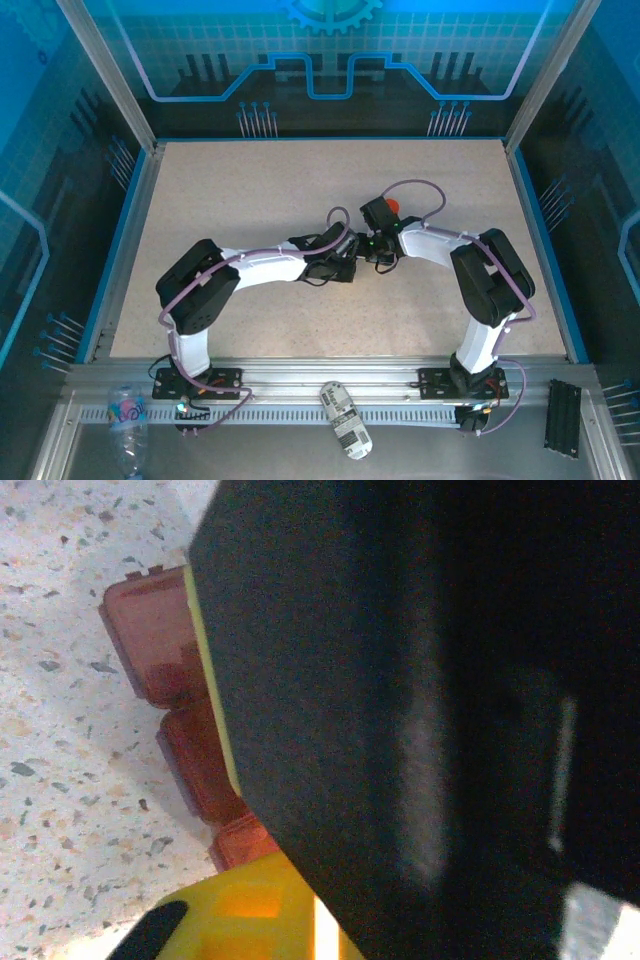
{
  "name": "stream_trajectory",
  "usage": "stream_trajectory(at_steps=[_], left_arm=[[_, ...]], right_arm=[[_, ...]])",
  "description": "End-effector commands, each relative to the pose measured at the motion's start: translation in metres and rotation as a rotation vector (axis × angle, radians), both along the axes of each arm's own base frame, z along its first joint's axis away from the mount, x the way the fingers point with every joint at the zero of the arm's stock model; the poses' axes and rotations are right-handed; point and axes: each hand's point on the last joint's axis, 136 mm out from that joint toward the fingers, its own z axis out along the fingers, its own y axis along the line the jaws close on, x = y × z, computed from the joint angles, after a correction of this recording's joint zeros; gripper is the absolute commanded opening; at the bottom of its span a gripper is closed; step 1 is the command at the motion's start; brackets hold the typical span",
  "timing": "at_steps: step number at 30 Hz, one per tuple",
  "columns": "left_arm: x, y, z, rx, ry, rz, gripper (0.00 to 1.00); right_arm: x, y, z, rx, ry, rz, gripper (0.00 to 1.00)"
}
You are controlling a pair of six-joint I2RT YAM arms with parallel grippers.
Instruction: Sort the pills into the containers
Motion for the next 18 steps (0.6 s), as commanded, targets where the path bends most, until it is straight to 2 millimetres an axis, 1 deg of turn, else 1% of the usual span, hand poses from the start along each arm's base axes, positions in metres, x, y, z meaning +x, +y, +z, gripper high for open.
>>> stream_trajectory(at_steps=[1, 5, 7, 10, 13, 16, 18], left_arm=[[-0.015, -0.015, 0.04, -0.067, -0.075, -0.149, 0.21], [-0.014, -0.01, 0.078, -0.114, -0.162, -0.149, 0.31], [-0.013, -0.005, 0.095, -0.124, -0.206, -0.141, 0.34], [-0.008, 0.006, 0.117, -0.13, -0.267, -0.109, 0.38], [0.0, 0.022, 0.137, -0.126, -0.333, -0.06, 0.45], [0.012, 0.042, 0.157, -0.135, -0.389, 0.01, 0.58], [0.019, 0.056, 0.169, -0.137, -0.424, 0.05, 0.71]], right_arm=[[-0.009, 0.004, -0.009, -0.016, 0.053, 0.047, 0.71], [-0.006, 0.008, 0.001, 0.0, 0.038, 0.061, 0.71], [-0.004, 0.011, 0.007, 0.011, 0.029, 0.073, 0.71], [-0.002, 0.016, 0.023, 0.041, 0.0, 0.088, 0.71], [0.001, 0.021, 0.048, 0.08, -0.047, 0.099, 0.72], [0.003, 0.024, 0.079, 0.116, -0.107, 0.112, 0.72], [0.005, 0.025, 0.103, 0.138, -0.154, 0.118, 0.73]])
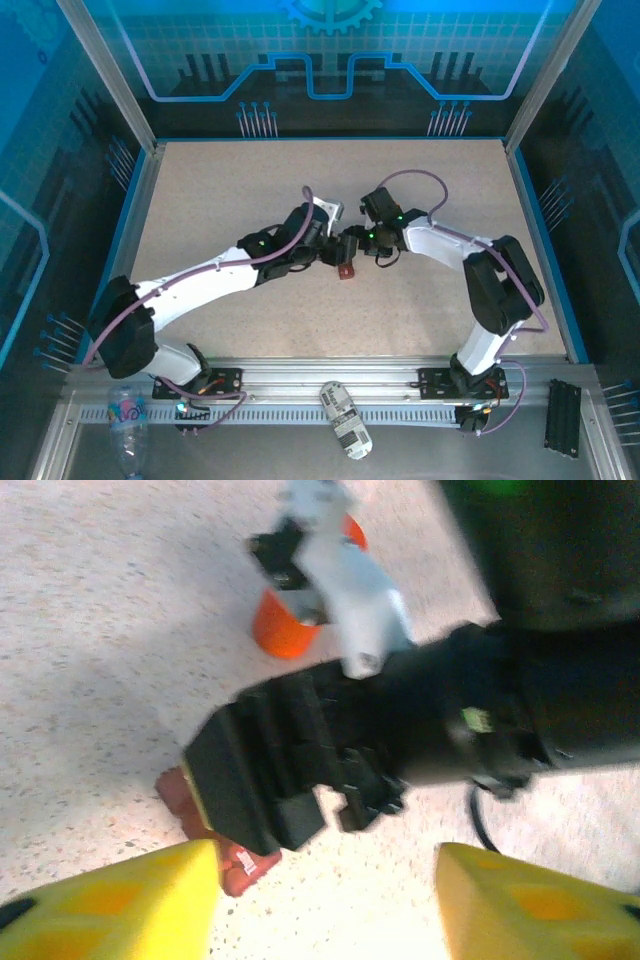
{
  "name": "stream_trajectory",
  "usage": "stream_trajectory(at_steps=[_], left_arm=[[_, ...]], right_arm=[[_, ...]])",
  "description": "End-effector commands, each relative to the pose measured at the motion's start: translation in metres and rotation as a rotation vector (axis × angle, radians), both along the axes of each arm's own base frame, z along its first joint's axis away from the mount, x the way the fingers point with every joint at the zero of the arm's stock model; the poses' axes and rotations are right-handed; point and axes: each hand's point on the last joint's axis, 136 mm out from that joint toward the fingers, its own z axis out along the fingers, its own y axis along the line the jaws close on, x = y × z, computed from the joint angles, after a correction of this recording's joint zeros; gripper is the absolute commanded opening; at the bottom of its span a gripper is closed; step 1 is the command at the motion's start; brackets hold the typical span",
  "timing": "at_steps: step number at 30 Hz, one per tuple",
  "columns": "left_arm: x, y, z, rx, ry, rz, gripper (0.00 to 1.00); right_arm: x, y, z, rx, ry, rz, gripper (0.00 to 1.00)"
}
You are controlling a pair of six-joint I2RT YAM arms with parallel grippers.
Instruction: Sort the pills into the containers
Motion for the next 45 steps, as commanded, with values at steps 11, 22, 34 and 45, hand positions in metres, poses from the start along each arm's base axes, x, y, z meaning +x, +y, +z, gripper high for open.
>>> stream_trajectory(at_steps=[11, 22, 34, 45], left_arm=[[0.047, 0.129, 0.077, 0.135, -0.335, 0.334, 0.99], [0.062, 0.247, 0.072, 0.241, -0.59, 0.639, 0.99], [0.051, 0.303, -0.021, 0.391, -0.579, 0.685, 0.99], [0.075, 0.287, -0.084, 0.342, -0.522, 0.563, 0.99]], right_arm=[[0.011, -0.048, 0.182, 0.139, -0.396, -0.036, 1.0], [0.025, -0.181, 0.176, -0.075, -0.547, -0.327, 1.0], [0.022, -0.269, 0.081, -0.379, -0.568, -0.531, 1.0], [0.031, -0.261, 0.042, -0.396, -0.818, -0.448, 1.0]])
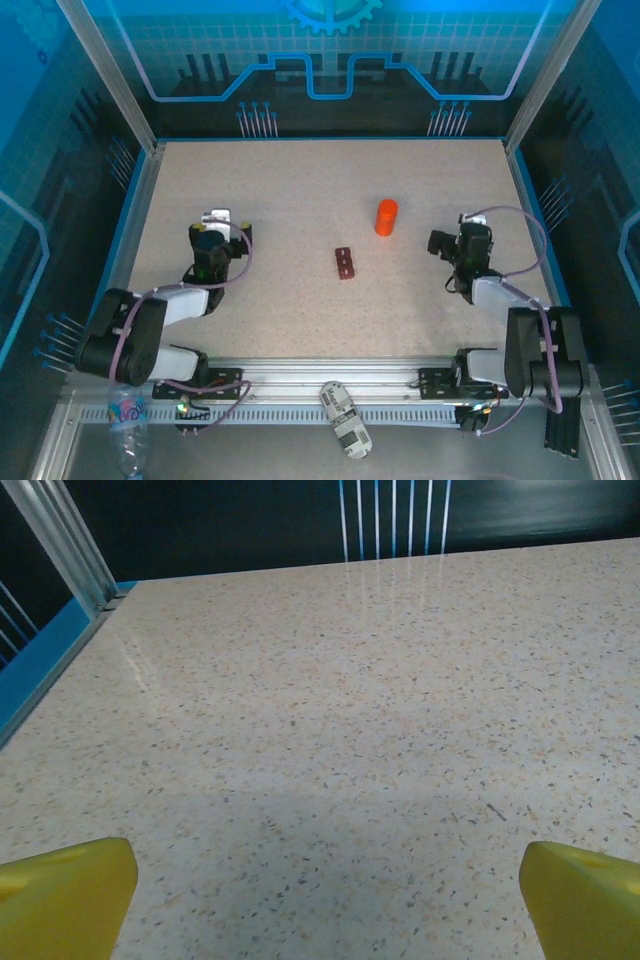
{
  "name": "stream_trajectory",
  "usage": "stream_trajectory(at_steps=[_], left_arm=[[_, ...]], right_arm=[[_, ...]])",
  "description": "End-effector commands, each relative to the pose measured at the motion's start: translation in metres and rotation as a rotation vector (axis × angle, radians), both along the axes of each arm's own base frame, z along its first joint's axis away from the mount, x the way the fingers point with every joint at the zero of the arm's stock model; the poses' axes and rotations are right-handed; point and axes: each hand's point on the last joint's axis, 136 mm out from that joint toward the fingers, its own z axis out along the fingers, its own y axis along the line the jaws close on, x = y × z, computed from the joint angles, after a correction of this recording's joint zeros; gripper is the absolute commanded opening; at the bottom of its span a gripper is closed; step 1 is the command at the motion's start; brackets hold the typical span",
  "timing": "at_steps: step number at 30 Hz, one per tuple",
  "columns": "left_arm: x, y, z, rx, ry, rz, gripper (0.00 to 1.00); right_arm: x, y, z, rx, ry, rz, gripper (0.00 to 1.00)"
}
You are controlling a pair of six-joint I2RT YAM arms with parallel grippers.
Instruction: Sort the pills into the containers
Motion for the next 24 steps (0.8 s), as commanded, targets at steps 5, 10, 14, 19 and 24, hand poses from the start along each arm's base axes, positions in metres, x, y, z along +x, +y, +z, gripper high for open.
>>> stream_trajectory(at_steps=[5, 10, 14, 19, 24], left_arm=[[0.016, -0.001, -0.009, -0.099, -0.075, -0.099, 0.99], [0.024, 0.001, -0.015, -0.153, -0.003, -0.116, 0.99], [0.025, 0.005, -0.015, -0.18, 0.007, -0.117, 0.99], [0.025, 0.005, -0.016, -0.18, 0.005, -0.117, 0.99], [0.025, 0.004, -0.016, -0.177, 0.005, -0.117, 0.99]], right_arm=[[0.038, 0.045, 0.035, -0.128, -0.295, 0.238, 1.0], [0.046, 0.068, 0.026, -0.201, -0.276, 0.318, 1.0], [0.051, 0.053, 0.023, -0.118, -0.252, 0.296, 1.0], [0.05, 0.056, 0.024, -0.162, -0.251, 0.281, 1.0], [0.037, 0.066, 0.031, -0.248, -0.327, 0.277, 1.0]])
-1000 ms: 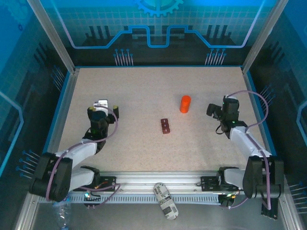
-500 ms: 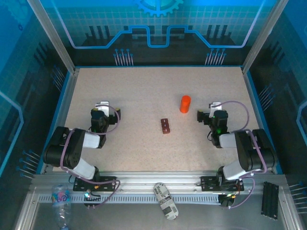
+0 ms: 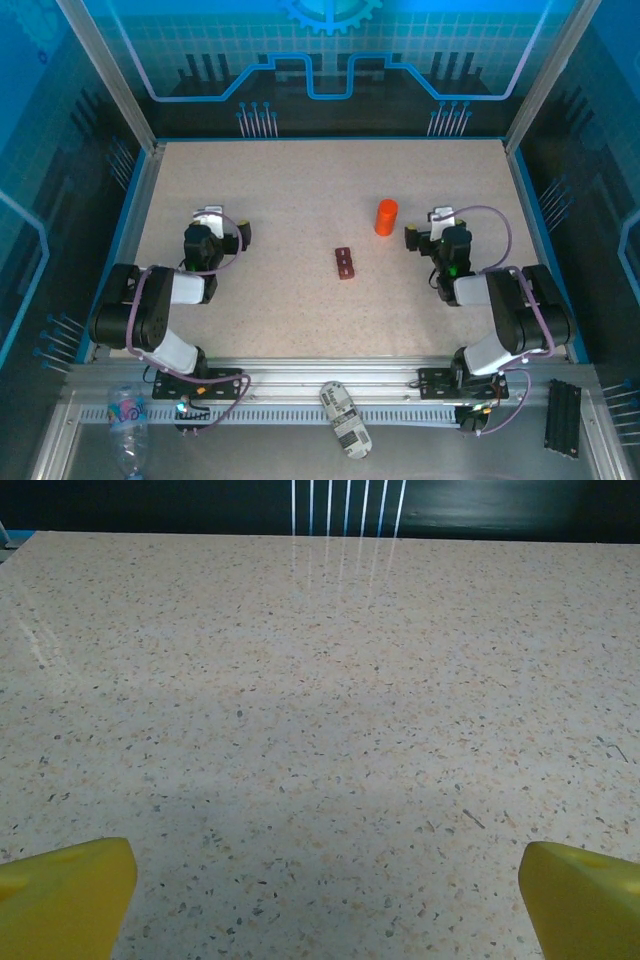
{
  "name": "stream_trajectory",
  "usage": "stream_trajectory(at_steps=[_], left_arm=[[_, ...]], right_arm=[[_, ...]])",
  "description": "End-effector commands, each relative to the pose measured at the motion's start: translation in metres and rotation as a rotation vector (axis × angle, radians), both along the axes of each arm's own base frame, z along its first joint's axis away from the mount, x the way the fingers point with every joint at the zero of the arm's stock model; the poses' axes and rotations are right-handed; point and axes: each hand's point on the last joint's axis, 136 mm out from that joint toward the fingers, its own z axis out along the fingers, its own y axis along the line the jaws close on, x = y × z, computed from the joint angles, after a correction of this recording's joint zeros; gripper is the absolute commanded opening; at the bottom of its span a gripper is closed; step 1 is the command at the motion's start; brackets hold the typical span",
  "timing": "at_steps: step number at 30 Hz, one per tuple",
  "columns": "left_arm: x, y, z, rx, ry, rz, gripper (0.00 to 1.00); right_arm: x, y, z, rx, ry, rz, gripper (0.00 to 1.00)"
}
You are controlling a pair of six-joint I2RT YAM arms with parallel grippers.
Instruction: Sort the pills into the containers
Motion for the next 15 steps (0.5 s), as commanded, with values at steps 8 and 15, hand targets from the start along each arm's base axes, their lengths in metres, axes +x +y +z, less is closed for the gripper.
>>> stream_trajectory(at_steps=[8, 15], left_arm=[[0.004, -0.003, 0.005, -0.029, -0.014, -0.013, 0.99], [0.004, 0.0, 0.005, -0.026, -0.016, 0.005, 0.99]], right_arm=[[0.011, -0.009, 0.006, 0.038, 0.01, 0.005, 1.0], [0.01, -0.007, 0.007, 0.029, -0.001, 0.013, 1.0]])
